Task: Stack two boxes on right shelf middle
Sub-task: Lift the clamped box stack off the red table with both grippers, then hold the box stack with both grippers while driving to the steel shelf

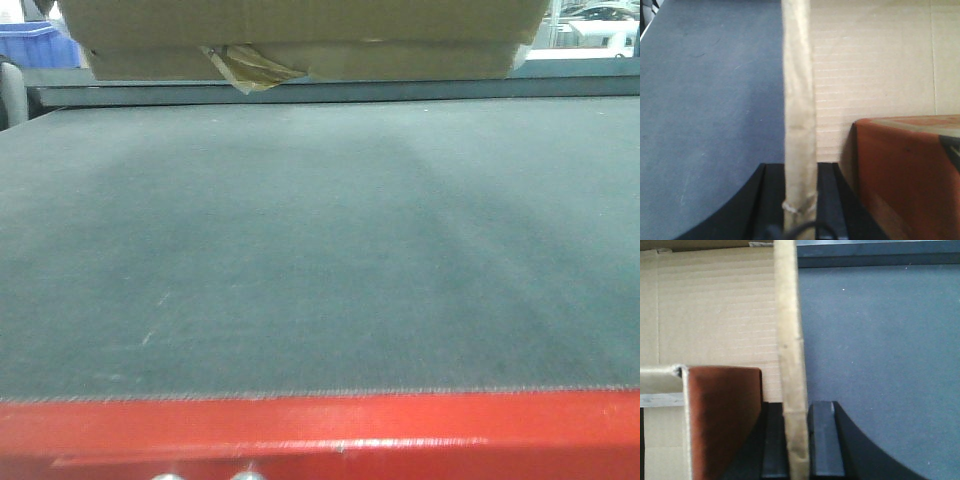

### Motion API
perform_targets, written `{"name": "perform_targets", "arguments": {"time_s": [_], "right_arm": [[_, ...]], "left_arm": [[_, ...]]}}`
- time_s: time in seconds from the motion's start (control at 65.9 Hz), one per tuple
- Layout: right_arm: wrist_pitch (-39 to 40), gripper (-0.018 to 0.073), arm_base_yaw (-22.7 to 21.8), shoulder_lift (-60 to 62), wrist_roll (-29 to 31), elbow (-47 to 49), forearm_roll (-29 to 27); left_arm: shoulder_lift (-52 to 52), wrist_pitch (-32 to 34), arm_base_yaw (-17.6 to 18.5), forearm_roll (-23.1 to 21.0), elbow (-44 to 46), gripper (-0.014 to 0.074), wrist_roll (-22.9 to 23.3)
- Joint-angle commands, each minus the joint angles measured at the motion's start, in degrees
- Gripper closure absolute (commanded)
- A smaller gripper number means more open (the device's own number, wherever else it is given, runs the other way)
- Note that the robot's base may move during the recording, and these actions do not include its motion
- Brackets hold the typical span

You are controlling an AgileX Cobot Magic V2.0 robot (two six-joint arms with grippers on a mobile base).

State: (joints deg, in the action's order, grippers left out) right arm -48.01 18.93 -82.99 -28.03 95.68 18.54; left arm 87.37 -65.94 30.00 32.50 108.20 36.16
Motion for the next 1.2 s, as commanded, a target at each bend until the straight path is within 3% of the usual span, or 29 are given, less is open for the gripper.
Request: {"name": "perform_targets", "arguments": {"time_s": [0.0, 0.334, 1.184], "right_arm": [[2.7, 0.0720, -0.4, 1.0, -0.2, 0.9, 3.2], [4.1, 0.0720, -0.4, 0.8, -0.2, 0.9, 3.2], [4.1, 0.0720, -0.4, 0.8, -0.2, 0.9, 3.2]], "left_arm": [[-0.6, 0.0, -0.1, 2.6, 0.6, 0.0708, 0.2], [0.6, 5.9, -0.1, 2.7, 0.6, 0.0708, 0.2], [0.6, 5.9, -0.1, 2.7, 0.6, 0.0708, 0.2]]}}
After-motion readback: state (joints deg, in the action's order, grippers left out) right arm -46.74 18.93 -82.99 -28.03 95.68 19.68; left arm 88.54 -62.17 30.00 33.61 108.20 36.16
